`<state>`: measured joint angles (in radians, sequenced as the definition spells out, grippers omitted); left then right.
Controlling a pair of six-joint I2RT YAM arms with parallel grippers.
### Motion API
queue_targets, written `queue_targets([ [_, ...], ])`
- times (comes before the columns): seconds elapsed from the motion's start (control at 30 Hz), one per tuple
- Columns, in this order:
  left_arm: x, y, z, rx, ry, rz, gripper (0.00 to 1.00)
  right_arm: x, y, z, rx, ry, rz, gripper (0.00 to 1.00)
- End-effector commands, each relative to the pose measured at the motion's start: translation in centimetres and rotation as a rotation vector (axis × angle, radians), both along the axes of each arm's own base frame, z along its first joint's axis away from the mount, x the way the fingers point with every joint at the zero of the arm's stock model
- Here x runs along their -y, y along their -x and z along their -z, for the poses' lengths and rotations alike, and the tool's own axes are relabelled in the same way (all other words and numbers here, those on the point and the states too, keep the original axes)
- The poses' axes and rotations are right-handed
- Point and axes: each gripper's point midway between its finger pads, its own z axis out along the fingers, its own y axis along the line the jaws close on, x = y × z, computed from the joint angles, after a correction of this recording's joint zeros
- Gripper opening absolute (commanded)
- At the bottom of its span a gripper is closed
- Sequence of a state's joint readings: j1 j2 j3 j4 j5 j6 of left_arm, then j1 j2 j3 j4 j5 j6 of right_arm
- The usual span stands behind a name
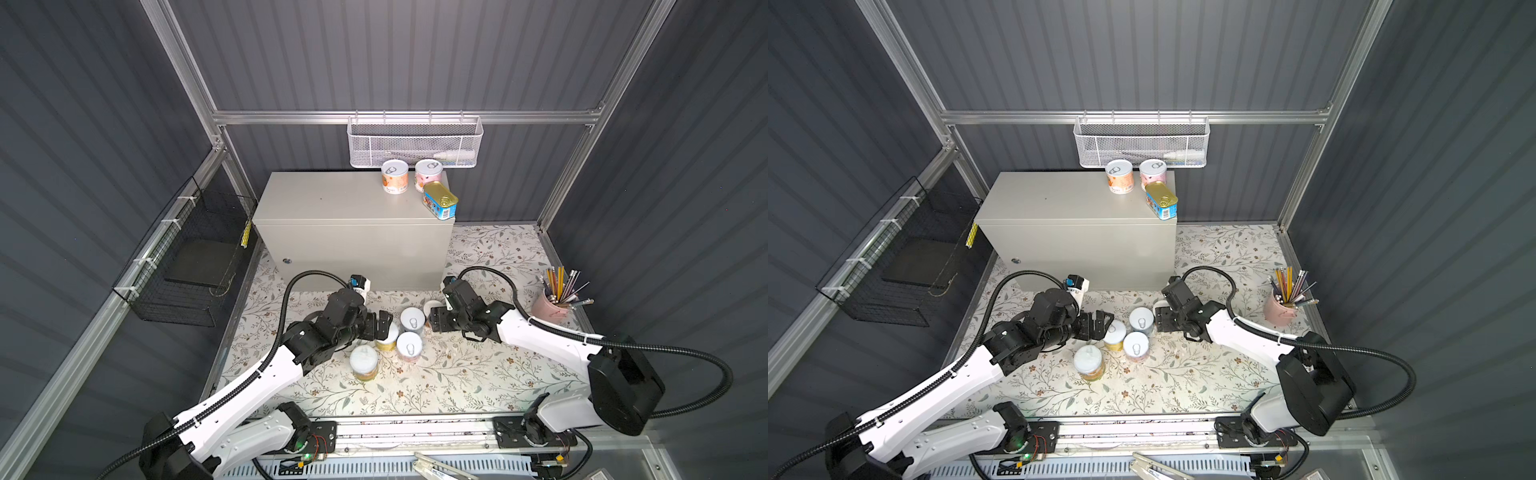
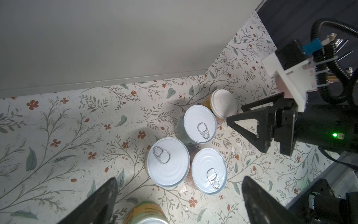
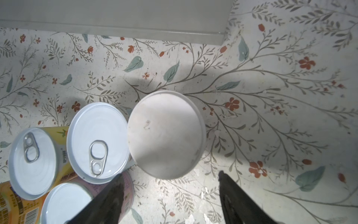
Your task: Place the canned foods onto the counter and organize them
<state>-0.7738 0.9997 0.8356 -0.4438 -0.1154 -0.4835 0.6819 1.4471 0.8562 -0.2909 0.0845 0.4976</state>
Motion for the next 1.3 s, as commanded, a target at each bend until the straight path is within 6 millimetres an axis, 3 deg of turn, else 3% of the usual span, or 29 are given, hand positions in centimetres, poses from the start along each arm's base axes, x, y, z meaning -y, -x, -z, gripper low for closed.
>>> queue_targets([
  [0.0, -0.6, 0.5, 0.8, -0.016, -0.023, -0.014, 1.0, 0.0, -1.2, -0.5, 0.026, 0.01, 0.037, 0.78],
  [0.73, -1.0, 0.1, 2.0, -0.021, -0.081, -0.016, 1.0, -0.8, -4.0, 1.9, 0.023, 0.078, 0.071, 0.77],
  [1.0, -0.5, 0.0, 2.4, -0.026, -0.087, 0.002, 1.0, -0.9, -4.2, 2.0, 0.012, 0.084, 0.078, 0.68],
  [1.27, -0.2, -0.2, 2.7, -0.026, -0.085, 0.007, 1.0, 0.1, -3.8, 0.9, 0.033, 0.082, 0.105, 0.66],
])
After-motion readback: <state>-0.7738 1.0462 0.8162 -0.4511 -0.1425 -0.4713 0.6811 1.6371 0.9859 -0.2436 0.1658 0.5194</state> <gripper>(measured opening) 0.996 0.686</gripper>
